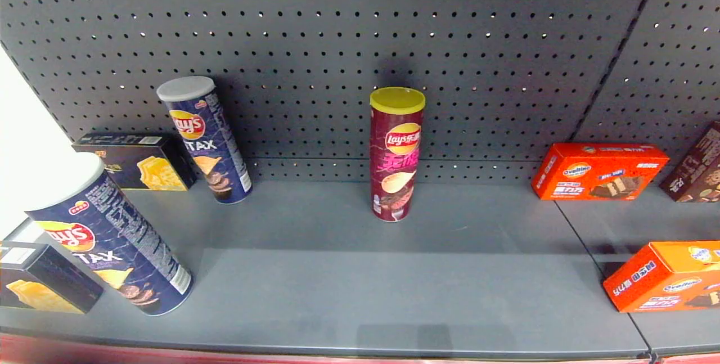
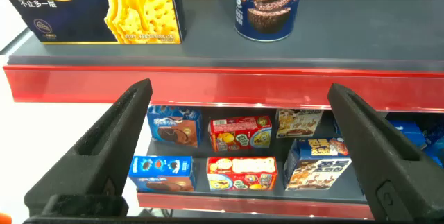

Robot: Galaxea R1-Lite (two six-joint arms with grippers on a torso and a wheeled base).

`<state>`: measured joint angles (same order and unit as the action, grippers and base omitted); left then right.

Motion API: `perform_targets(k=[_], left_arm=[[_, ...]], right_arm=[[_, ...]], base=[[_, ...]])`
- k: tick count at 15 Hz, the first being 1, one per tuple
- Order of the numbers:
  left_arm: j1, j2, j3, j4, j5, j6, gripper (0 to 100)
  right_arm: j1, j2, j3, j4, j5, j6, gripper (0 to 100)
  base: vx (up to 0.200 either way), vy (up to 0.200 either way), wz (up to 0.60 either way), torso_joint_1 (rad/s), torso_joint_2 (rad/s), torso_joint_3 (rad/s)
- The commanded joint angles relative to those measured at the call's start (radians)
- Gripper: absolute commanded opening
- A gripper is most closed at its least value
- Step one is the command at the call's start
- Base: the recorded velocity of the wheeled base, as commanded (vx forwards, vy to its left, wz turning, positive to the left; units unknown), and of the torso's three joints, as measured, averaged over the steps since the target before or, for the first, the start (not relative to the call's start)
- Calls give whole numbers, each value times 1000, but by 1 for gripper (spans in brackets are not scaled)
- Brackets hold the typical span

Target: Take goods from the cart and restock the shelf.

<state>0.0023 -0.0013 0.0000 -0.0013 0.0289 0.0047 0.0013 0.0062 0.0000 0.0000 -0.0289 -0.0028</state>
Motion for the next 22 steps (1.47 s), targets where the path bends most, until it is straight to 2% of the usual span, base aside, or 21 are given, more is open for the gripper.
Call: perform_targets(k=[1,9,22], left_arm=[[1,1,0,0,0,0,100],[1,1,0,0,0,0,100],[2,1,0,0,-1,0,100]], right_arm=[[0,1,0,0,0,0,100],[0,1,0,0,-2,0,100],[0,1,0,0,-2,0,100]], base=[[0,0,0,0,0,0],[0,0,0,0,0,0],[0,0,600,2,3,3]])
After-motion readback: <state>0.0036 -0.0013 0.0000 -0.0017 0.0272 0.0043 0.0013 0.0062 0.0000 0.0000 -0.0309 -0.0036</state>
